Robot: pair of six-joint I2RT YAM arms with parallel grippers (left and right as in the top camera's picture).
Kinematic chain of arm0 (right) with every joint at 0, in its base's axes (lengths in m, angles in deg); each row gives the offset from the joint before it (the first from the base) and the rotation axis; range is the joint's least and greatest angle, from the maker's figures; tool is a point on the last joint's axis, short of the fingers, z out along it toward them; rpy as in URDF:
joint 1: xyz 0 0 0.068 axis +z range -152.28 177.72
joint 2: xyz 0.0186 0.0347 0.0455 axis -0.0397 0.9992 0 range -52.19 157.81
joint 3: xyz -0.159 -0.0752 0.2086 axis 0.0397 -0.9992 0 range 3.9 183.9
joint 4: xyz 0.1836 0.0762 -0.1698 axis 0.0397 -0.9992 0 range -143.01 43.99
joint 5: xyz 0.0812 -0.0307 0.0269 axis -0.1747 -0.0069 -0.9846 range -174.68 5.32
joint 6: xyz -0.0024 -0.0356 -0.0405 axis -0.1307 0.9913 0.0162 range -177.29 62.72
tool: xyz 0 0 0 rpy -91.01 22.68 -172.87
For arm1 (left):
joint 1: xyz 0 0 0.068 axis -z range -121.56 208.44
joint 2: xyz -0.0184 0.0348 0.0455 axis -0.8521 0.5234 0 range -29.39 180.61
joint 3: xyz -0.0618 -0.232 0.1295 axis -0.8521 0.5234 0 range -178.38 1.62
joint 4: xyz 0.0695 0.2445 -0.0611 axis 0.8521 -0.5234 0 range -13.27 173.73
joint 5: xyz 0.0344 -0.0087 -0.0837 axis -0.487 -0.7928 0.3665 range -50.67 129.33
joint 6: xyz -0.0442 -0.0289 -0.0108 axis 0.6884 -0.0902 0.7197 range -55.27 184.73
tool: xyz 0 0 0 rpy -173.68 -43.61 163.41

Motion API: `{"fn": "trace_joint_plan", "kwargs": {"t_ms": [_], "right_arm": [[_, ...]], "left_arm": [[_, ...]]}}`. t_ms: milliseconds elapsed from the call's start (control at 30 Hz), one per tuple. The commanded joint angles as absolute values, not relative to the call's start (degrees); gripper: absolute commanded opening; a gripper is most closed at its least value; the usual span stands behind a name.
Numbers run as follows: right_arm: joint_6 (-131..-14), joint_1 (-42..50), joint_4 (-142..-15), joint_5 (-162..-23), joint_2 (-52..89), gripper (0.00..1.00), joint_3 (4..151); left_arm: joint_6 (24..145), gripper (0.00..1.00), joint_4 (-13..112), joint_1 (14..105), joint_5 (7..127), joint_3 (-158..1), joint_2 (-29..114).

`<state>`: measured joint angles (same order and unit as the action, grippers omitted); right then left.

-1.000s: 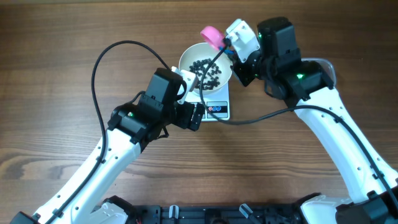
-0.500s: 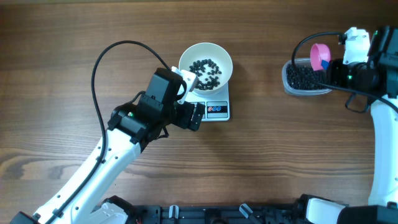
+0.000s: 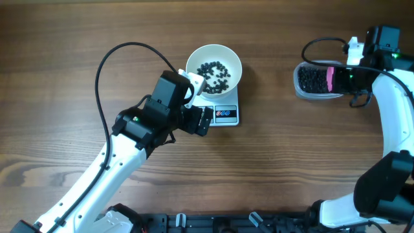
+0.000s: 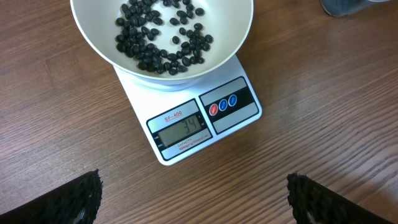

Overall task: Scoop item into bowl and weigh 150g on scale
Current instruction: 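Return the empty scoop with the right gripper into the bean tub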

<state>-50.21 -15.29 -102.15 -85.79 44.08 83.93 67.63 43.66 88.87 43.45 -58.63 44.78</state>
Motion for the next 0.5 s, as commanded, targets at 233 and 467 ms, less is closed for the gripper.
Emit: {"fn": "trace_joint_plan", "kwargs": {"t_ms": [233,467], "right_arm": [[-46.8,-15.3,-104.7,-101.4,47.7,0.04,84.0],[-47.2,-15.7,-106.8,-103.8,47.7,0.04,84.0]], "left_arm": [[68.2,1.00,43.7,89.0,42.7,-58.2,45.0],[68.2,1.00,43.7,89.0,42.7,-58.2,45.0]]}}
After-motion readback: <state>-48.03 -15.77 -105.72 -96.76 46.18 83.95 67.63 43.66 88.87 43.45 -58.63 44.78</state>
